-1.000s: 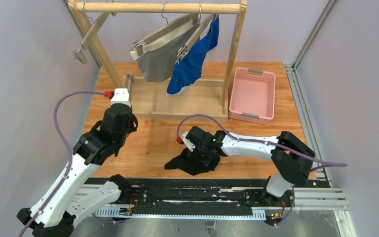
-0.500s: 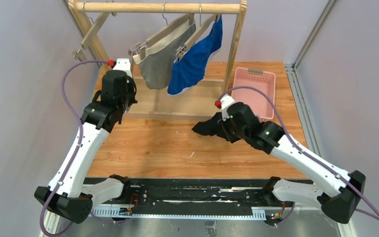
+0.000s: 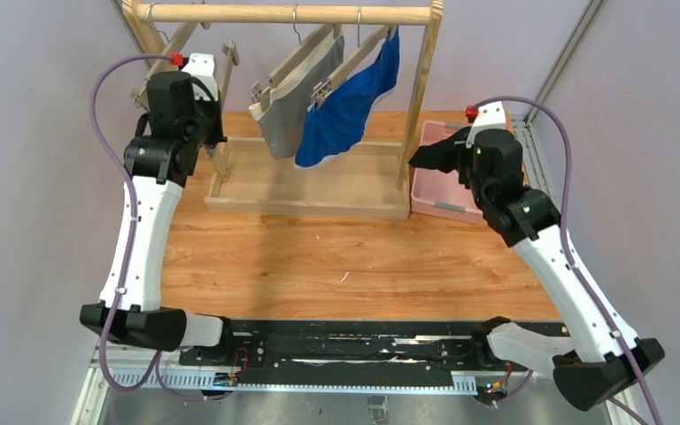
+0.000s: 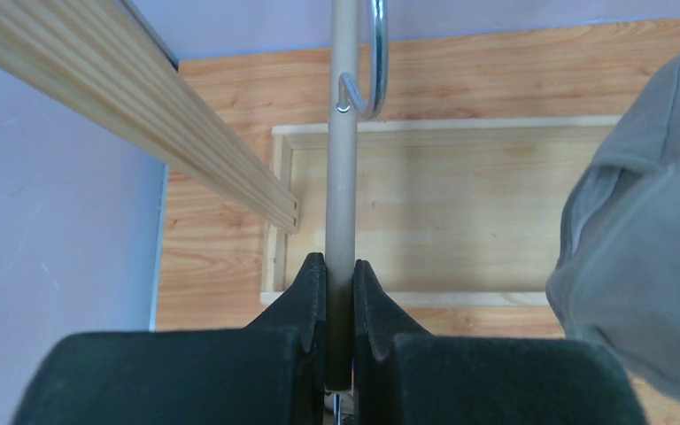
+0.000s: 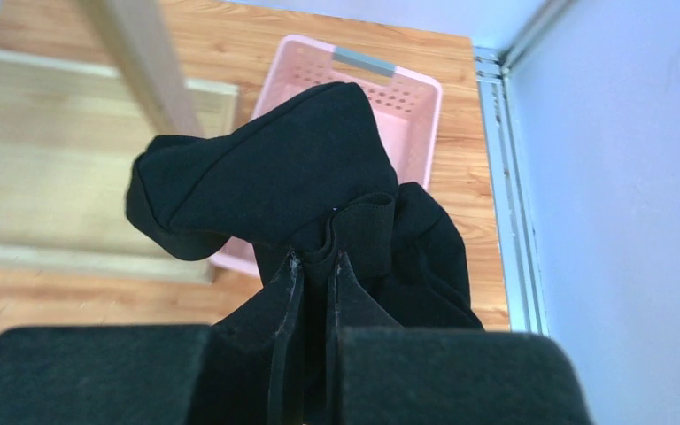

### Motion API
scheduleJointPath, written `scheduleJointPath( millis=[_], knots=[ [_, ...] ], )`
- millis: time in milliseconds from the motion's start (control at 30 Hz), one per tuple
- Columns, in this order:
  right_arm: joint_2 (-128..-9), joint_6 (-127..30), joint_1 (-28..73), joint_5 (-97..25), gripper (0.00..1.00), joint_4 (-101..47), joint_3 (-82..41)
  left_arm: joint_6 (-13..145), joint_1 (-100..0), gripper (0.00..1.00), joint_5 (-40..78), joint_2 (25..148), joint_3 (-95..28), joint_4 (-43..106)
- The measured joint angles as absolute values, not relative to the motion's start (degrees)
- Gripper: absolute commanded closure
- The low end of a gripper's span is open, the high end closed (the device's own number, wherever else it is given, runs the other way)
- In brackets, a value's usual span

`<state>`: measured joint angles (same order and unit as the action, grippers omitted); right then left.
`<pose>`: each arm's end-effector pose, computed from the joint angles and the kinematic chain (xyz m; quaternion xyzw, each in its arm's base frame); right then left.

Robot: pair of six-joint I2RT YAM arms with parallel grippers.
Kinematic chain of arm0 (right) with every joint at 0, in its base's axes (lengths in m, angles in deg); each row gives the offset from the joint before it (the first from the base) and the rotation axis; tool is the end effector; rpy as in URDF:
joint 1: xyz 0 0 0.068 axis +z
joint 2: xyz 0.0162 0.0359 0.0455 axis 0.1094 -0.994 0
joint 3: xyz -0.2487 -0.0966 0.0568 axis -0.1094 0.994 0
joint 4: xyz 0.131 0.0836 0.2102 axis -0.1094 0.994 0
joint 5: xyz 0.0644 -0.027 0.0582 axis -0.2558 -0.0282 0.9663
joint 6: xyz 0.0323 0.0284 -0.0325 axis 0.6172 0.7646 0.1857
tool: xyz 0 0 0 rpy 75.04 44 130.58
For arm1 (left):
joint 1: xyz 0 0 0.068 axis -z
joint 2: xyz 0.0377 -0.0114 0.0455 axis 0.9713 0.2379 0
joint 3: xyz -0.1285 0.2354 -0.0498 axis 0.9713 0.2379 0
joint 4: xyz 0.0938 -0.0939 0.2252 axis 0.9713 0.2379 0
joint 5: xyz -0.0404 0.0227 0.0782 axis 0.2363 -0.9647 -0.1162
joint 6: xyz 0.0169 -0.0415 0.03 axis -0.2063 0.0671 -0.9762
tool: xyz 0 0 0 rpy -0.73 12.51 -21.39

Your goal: Remove the underwear clipped to the hanger

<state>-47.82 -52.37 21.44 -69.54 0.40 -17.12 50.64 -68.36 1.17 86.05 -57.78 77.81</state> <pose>0.2002 0.0878 0.4227 -0.0357 0.7902 -0.0160 0.6116 0.2581 -0.0298 0.4710 0.0381 0.8303 0.0483 0.5540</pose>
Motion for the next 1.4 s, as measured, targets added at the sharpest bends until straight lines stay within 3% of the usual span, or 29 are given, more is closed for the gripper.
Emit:
scheduleJointPath(
  millis=[300, 1067, 1100, 1200, 1233, 1300, 1400],
  knots=[
    [-60.3, -52.5, 9.6, -64.6, 0.99, -4.3, -19.6, 50.0, -74.0, 1.0, 11.8, 92.5, -69.5, 82.4],
    [-89.2, -50.8, 3.7, -58.8, 1.0, -16.5, -19.2, 51.1, -76.2, 1.0, 23.1, 94.3, -77.3, 85.3],
    [-90.3, -50.8, 3.5, -58.7, 0.98, -16.6, -19.4, 51.1, -76.2, 1.0, 23.1, 94.1, -77.2, 85.4],
    [-93.2, -50.7, 3.4, -58.0, 0.59, -16.4, -20.4, 51.1, -76.2, 1.0, 23.2, 93.0, -77.0, 85.5],
    [-94.1, -50.6, 3.4, -57.8, 0.51, -16.3, -20.9, 51.1, -76.2, 1.0, 23.2, 92.5, -77.0, 85.5],
    [-95.3, -50.8, 3.4, -57.5, 0.41, -15.9, -22.2, 51.1, -76.2, 1.0, 23.2, 91.5, -77.0, 85.5],
    [-95.0, -50.5, 3.4, -57.3, 0.35, -15.7, -22.2, 51.1, -76.2, 1.0, 23.1, 90.3, -77.0, 85.5]
  ],
)
